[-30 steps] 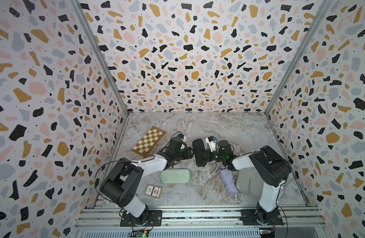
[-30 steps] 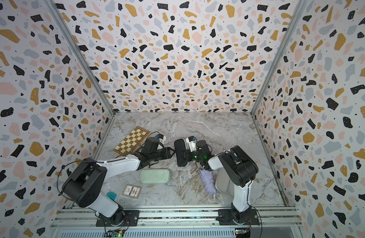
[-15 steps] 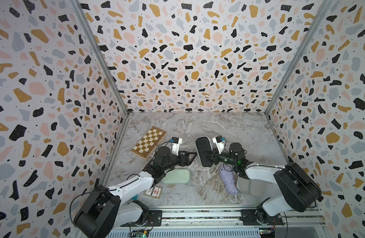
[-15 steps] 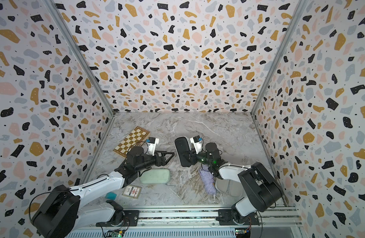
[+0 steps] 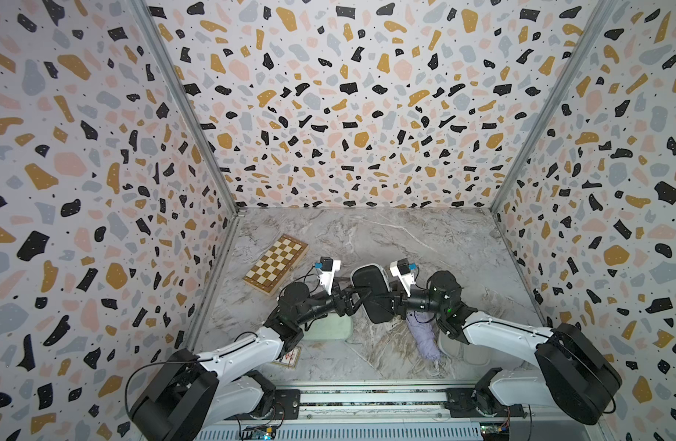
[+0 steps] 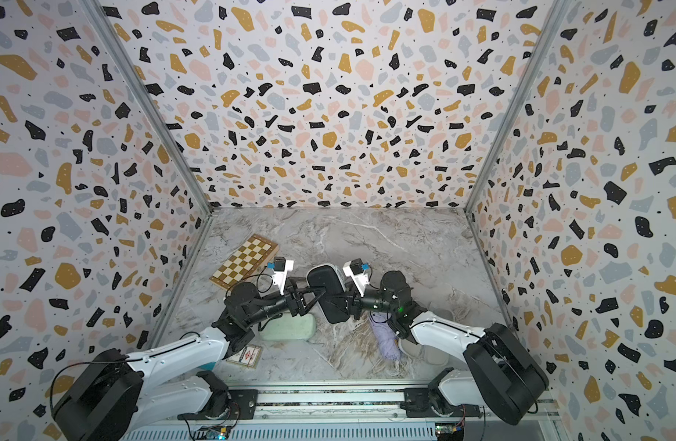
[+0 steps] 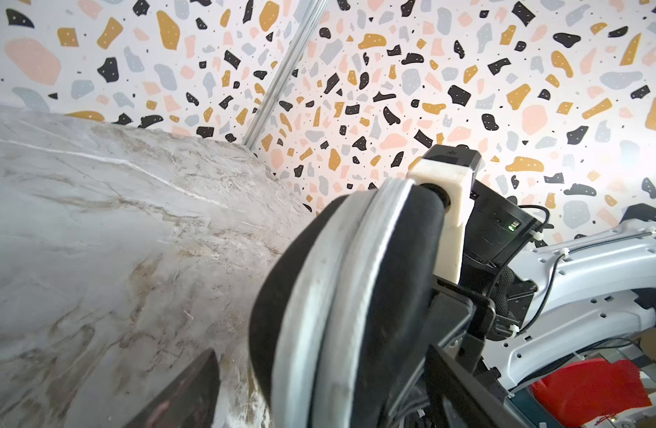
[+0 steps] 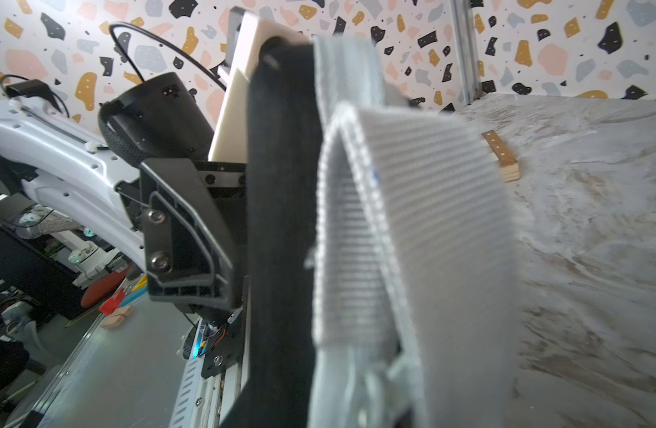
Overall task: Put umbrellas into zippered umbrella sleeves
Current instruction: Pick up the umbrella sleeve at the center of the board.
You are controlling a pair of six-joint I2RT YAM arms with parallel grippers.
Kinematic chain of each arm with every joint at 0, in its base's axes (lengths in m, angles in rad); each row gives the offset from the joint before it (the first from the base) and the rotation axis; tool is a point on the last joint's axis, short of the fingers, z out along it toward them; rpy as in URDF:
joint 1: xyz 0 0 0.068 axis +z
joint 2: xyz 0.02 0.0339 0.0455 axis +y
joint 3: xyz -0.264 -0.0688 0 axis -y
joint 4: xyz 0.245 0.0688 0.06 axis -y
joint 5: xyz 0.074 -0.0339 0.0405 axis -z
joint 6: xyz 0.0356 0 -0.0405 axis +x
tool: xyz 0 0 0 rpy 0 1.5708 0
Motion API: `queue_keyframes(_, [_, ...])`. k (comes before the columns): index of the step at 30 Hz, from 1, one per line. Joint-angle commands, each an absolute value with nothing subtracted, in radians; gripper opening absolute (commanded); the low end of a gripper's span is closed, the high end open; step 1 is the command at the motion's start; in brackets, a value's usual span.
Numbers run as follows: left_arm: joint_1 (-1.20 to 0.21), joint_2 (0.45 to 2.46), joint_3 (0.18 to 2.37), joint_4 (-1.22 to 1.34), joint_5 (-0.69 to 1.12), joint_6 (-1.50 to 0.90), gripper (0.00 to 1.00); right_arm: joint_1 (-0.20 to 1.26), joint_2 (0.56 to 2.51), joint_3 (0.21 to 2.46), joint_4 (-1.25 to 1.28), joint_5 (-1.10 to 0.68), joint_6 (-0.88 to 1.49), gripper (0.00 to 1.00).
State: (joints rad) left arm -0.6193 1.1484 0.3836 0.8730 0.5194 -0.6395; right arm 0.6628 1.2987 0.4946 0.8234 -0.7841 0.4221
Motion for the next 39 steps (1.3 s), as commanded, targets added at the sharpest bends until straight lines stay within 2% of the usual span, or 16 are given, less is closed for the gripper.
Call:
queue_keyframes(1, [-0.646, 1.128, 0.370, 0.994, 0.531, -0.630, 0.80, 0.679, 1.253, 0.504, 0.903, -0.824, 0.413, 0.30])
queue_keyframes(13, [-0.719, 1.166, 0.374, 1.033, 0.521, -0.643, 0.54, 0.703, 1.274, 0.516, 0.953, -0.859, 0.437, 0.29])
queue_keyframes(19, [-0.720, 1.182, 0.379, 1.052, 0.531, -0.650, 0.29, 0.715, 1.295, 0.518, 0.937, -0.845, 0.419, 0.30])
queue_keyframes(25, [-0.720, 1.133, 0.377, 0.978, 0.507, -0.608, 0.14, 0.705, 1.299, 0.520, 0.903, -0.812, 0.403, 0.40])
queue_keyframes(27, [-0.719, 1.106, 0.385, 0.920, 0.492, -0.584, 0.12, 0.693, 1.302, 0.525, 0.890, -0.800, 0.402, 0.47])
queue_keyframes(28, [-0.718, 1.088, 0.390, 0.886, 0.491, -0.574, 0.05, 0.682, 1.300, 0.525, 0.879, -0.788, 0.402, 0.52])
queue_keyframes(33, [-0.707, 1.014, 0.417, 0.757, 0.516, -0.521, 0.06, 0.642, 1.233, 0.486, 0.833, -0.677, 0.378, 0.65])
queue_keyframes(39, [-0.660, 0.982, 0.465, 0.673, 0.691, -0.484, 0.05, 0.627, 1.087, 0.407, 0.749, -0.510, 0.285, 0.64])
